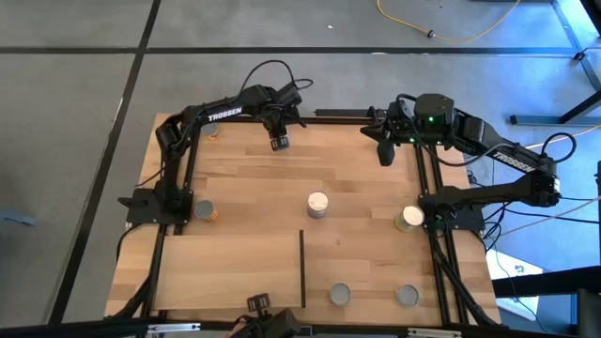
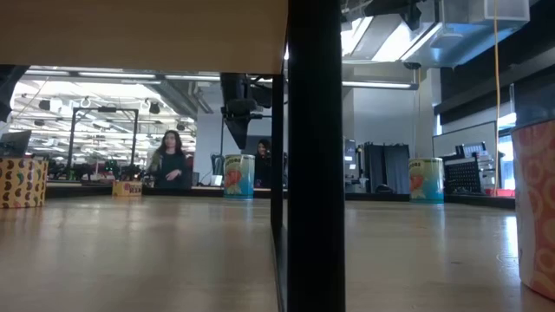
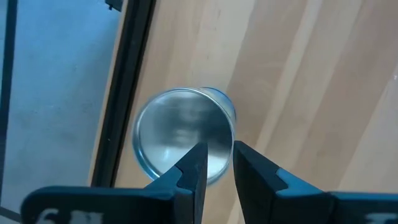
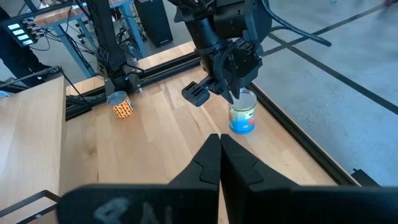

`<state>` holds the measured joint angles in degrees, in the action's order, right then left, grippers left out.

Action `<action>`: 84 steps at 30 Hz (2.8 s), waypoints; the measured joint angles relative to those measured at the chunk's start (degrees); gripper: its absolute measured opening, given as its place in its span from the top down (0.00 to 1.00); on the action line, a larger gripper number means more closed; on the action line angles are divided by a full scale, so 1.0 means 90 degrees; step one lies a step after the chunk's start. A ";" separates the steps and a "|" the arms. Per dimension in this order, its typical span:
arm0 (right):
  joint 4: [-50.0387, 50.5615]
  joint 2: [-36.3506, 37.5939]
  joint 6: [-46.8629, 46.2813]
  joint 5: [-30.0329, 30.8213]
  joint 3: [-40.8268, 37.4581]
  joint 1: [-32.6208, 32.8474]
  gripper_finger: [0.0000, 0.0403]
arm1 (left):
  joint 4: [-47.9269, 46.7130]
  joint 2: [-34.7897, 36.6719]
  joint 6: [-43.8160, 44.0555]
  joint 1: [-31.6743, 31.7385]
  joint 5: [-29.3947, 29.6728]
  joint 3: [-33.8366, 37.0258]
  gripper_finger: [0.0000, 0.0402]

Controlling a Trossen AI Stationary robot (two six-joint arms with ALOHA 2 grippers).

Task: Pick and place cans onto a shelf
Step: Put the left canned tomato on the shelf

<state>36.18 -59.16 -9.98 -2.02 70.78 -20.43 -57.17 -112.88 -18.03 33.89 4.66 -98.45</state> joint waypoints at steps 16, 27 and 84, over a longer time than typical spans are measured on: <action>-0.0002 0.0000 -0.0002 -0.0002 0.0000 0.0000 0.99 | 0.0005 -0.0208 0.0108 -0.0017 -0.0245 0.0063 0.83; -0.0002 0.0000 -0.0002 -0.0001 -0.0002 0.0000 0.99 | 0.0000 -0.0209 -0.0061 -0.0017 0.0060 0.0063 0.83; -0.0005 0.0000 -0.0002 -0.0002 -0.0002 -0.0001 0.99 | -0.0120 -0.0327 0.0250 -0.0034 0.0065 0.0057 1.00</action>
<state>36.14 -59.16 -10.00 -2.04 70.76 -20.43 -58.25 -115.82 -15.78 33.59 5.25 -97.94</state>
